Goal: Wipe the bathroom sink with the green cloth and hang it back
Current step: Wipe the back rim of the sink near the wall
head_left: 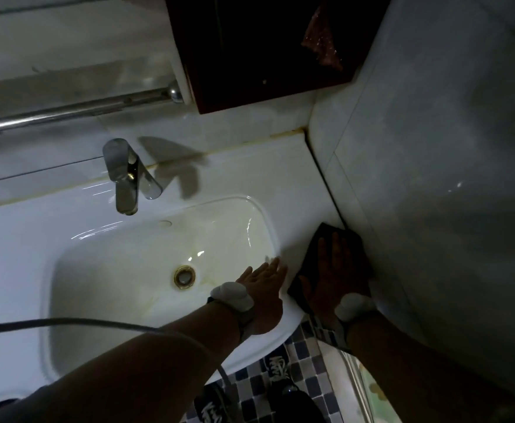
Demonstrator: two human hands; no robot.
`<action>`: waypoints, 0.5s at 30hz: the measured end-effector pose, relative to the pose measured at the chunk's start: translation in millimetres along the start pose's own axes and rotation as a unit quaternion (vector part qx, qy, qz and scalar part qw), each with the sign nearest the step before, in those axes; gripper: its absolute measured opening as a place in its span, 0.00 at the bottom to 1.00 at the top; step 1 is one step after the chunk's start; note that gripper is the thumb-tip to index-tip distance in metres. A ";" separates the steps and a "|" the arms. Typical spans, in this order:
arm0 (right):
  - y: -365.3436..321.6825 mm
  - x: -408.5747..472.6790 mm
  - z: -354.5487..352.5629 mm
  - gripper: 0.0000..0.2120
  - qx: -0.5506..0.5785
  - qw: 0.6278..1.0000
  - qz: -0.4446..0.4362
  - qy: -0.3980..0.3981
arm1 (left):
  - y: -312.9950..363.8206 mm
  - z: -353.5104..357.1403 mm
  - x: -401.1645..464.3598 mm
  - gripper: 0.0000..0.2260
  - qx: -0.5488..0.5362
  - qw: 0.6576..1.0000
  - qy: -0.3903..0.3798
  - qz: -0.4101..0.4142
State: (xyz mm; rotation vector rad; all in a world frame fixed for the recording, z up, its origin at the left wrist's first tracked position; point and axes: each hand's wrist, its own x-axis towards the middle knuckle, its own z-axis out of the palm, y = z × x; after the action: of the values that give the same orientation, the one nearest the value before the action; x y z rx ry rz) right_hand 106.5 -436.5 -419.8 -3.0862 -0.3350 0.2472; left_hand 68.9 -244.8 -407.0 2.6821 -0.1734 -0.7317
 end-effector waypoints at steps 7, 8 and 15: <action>-1.1 -12.3 3.8 0.42 -0.004 1.000 0.019 -0.006 | -1.3 -1.3 2.4 0.31 0.000 1.000 -0.005 0.016; -1.9 -6.9 3.9 0.42 -0.004 1.000 0.017 -0.002 | -1.2 -1.0 1.1 0.31 -0.007 1.000 0.004 0.012; -7.3 62.2 -0.7 0.42 0.035 0.999 -0.006 0.005 | -8.4 0.7 -2.8 0.32 -0.012 1.000 -0.008 -0.014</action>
State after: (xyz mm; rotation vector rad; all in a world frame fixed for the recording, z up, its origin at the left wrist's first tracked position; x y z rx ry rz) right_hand 165.0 -416.0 -428.4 -3.0155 -0.3376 0.2371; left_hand 66.4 -236.6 -409.3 2.6625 -0.1310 -0.7586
